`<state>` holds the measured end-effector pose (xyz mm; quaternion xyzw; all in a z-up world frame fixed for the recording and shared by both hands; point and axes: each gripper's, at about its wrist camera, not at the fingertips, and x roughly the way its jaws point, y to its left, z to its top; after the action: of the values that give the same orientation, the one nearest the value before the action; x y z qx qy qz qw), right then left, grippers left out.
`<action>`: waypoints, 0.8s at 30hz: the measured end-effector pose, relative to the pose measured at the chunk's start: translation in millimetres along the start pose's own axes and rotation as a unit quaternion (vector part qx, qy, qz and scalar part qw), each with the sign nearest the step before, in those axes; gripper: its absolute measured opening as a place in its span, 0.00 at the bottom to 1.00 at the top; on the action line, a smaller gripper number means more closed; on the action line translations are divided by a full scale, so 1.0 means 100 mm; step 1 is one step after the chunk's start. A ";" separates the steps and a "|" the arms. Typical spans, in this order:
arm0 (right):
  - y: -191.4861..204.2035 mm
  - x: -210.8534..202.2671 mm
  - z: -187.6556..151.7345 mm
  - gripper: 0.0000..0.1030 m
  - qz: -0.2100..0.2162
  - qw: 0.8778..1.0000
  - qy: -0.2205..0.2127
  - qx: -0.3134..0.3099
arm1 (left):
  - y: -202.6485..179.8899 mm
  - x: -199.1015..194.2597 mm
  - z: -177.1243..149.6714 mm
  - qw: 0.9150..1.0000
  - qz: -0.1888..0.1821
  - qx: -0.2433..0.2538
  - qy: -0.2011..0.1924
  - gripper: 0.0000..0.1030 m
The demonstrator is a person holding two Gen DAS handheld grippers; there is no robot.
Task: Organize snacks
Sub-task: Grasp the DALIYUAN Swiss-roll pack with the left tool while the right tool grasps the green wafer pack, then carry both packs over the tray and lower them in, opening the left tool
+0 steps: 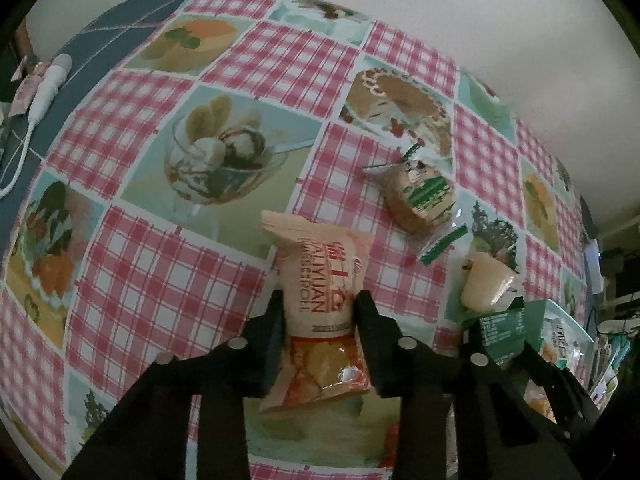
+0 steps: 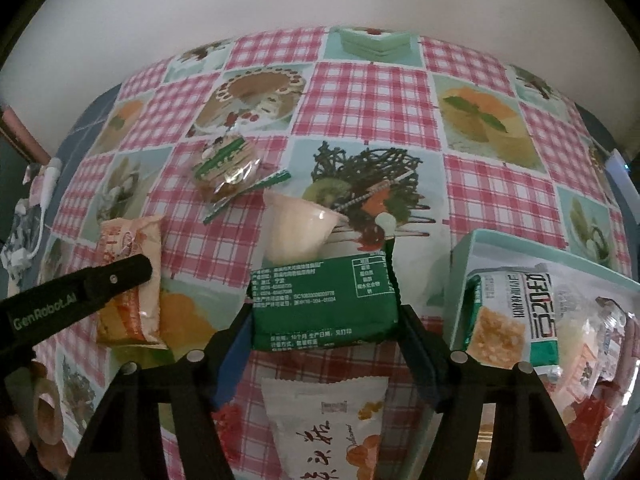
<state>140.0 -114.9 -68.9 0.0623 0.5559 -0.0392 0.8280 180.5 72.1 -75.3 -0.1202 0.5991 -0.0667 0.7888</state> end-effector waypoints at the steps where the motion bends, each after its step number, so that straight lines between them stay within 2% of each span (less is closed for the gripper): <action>1: -0.01 -0.02 0.01 0.70 0.002 1.000 -0.002 0.003 | -0.01 -0.03 0.01 1.000 0.000 0.001 -0.004 0.34; 7: -0.02 -0.25 0.08 0.70 0.009 0.999 -0.027 0.014 | -0.03 -0.29 0.06 0.999 -0.005 0.006 -0.035 0.34; 14: -0.03 -0.59 0.16 0.70 0.018 0.997 -0.066 0.019 | -0.16 -0.74 0.11 0.996 -0.009 0.025 -0.090 0.34; 24: -0.21 -0.82 0.10 0.70 0.011 0.996 -0.079 0.041 | -0.48 -1.07 0.04 0.990 -0.024 0.056 -0.127 0.34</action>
<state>115.4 -137.1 9.2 0.0986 0.4862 -0.0577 0.8663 156.5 53.2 38.2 -0.0973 0.4861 -0.1032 0.8623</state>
